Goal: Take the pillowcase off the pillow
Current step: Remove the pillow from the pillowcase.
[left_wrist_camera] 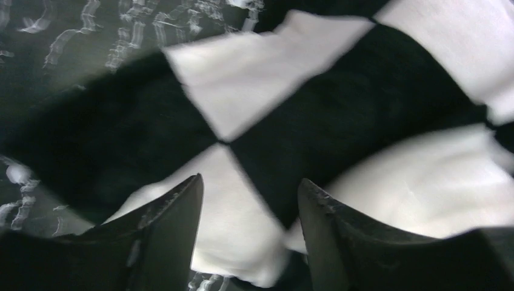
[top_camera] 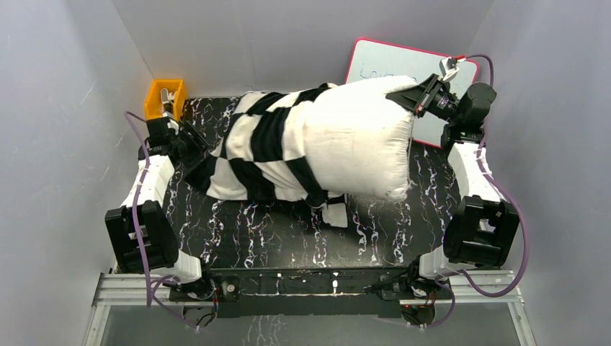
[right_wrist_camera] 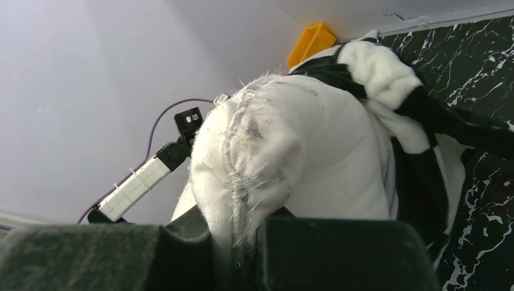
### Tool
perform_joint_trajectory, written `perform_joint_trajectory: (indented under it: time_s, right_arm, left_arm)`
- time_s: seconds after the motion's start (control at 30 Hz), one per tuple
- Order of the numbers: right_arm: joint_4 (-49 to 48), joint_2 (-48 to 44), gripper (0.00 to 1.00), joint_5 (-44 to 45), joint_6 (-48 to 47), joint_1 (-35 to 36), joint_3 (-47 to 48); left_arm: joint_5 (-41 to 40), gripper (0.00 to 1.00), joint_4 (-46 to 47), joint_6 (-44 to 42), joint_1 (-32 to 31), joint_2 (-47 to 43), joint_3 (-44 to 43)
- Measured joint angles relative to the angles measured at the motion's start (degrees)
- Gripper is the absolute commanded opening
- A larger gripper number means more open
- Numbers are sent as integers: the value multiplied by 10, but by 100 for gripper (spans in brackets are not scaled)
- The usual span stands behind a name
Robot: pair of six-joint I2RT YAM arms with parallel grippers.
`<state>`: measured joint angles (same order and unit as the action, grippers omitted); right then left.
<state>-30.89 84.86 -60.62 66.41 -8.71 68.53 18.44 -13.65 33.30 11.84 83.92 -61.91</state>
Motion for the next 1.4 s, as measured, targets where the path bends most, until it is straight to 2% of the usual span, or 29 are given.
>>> perform_joint_trajectory:
  time_s: [0.1, 0.4, 0.5, 0.67, 0.77, 0.83, 0.9, 0.97, 1.0, 1.27, 1.4]
  right_arm:
    - [-23, 0, 0, 2, 10, -14, 0]
    - [-31, 0, 0, 11, 5, -36, -1]
    - [-31, 0, 0, 17, -2, -25, -1]
    - [-32, 8, 0, 24, -13, 3, -1]
    - [-33, 16, 0, 28, -20, 17, -1]
    - [-33, 22, 0, 31, -23, 24, -1]
    - [-34, 26, 0, 34, -24, 29, -1]
    - [-35, 28, 0, 35, -25, 31, -1]
    - [-35, 28, 0, 36, -26, 31, -1]
    - [-36, 28, 0, 35, -28, 32, -1]
    - [-37, 27, 0, 41, -24, 22, -9]
  left_arm:
    - [-21, 73, 0, -6, 15, 12, 4]
    - [-43, 76, -13, -17, 14, 30, 12]
    - [-37, 75, -14, -19, -8, 41, 18]
    - [-28, 73, -16, -22, -79, 103, 18]
    - [-27, 70, -18, -18, -90, 116, 18]
    - [-21, 63, -16, -13, -88, 116, 18]
    - [-17, 46, -12, -8, -86, 119, 18]
    - [-12, 4, -6, -2, -87, 126, 18]
    - [-11, 0, -3, 5, -89, 129, 18]
    - [-31, 0, -8, 22, -79, 133, 18]
    - [-49, 0, -20, 43, -9, 89, 26]
